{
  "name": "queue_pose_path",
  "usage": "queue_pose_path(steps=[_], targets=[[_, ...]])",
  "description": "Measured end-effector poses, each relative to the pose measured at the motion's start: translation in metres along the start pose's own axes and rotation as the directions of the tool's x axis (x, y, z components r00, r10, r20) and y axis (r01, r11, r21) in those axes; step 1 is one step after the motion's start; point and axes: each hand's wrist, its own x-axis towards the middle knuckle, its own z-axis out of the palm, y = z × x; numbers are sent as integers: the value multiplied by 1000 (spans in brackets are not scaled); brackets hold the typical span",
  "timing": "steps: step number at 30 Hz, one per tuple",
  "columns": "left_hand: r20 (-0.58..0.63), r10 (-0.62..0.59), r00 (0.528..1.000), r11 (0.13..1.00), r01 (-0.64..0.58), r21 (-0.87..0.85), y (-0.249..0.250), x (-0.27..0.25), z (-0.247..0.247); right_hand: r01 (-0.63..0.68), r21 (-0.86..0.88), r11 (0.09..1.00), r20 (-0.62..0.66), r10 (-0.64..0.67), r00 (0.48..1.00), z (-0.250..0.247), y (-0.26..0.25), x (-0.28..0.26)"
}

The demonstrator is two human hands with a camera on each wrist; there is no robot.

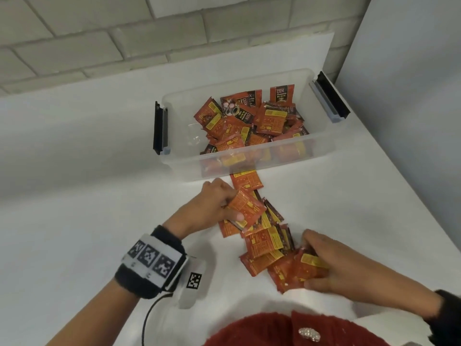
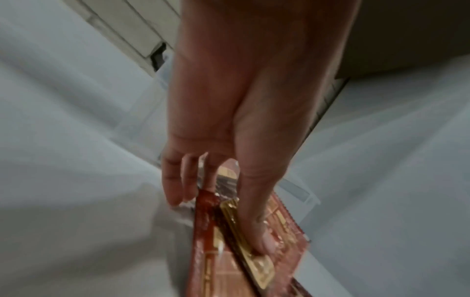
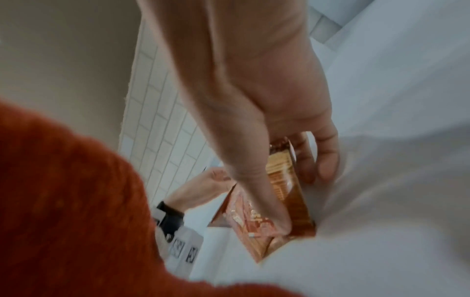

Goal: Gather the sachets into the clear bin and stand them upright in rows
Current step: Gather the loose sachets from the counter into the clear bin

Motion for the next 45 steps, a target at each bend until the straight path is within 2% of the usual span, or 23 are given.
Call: queue_pose_path(steps=[4,7,10,13,15,18,20,24,26,29,32,35,38,40,42,45], targets=[[-68,5,998,999,-8,-39,-4,-5,4,3,224,975,-53,9,999,-34,5,-1],[-110,-66,992,990,51,-134,-13,-12,2,16,307,951,-120,22,993,-67,1,6],[-138,-125,982,975,96,-203,-22,-18,-4,6,456,890,-92,41,995,-94,-13,18],[-88,-147,985,974,129,-186,-22,-20,-11,8,495,869,-58,24,998,-106,-33,40],[-57,-171,984,974,160,-161,-21,-19,-15,21,458,889,-59,7,998,-105,-44,61],[-118,-214,970,967,193,-166,-18,-19,-20,33,319,947,-41,-21,999,-90,-51,94],[-114,-222,968,967,205,-150,-18,-20,-20,44,233,972,-22,-40,999,-77,-52,110],[-46,-164,985,977,156,-149,-17,-21,-9,142,34,989,-163,-135,977,-56,-54,126],[-61,-180,982,974,169,-154,-14,-19,-2,125,90,988,-177,-108,978,-51,-53,125],[-63,-203,977,976,197,-95,-10,-18,3,116,111,987,-98,-105,990,-49,-47,123],[-27,-190,981,978,187,-96,-11,-20,3,14,92,996,-13,-13,1000,-52,-35,116],[-11,-197,980,972,194,-133,-12,-23,0,-70,122,990,-25,74,997,-56,-24,103],[-29,-214,976,970,209,-123,-14,-26,-10,-59,364,930,-22,72,997,-67,-21,79],[-60,-201,978,971,191,-143,-13,-27,-19,-22,466,885,78,-16,997,-74,-27,58],[-88,-129,988,985,117,-126,-10,-22,-25,31,364,931,199,-110,974,-70,-35,43],[-73,57,996,998,-60,-36,-2,-3,-24,71,2,998,258,-69,964,-42,-40,43]])
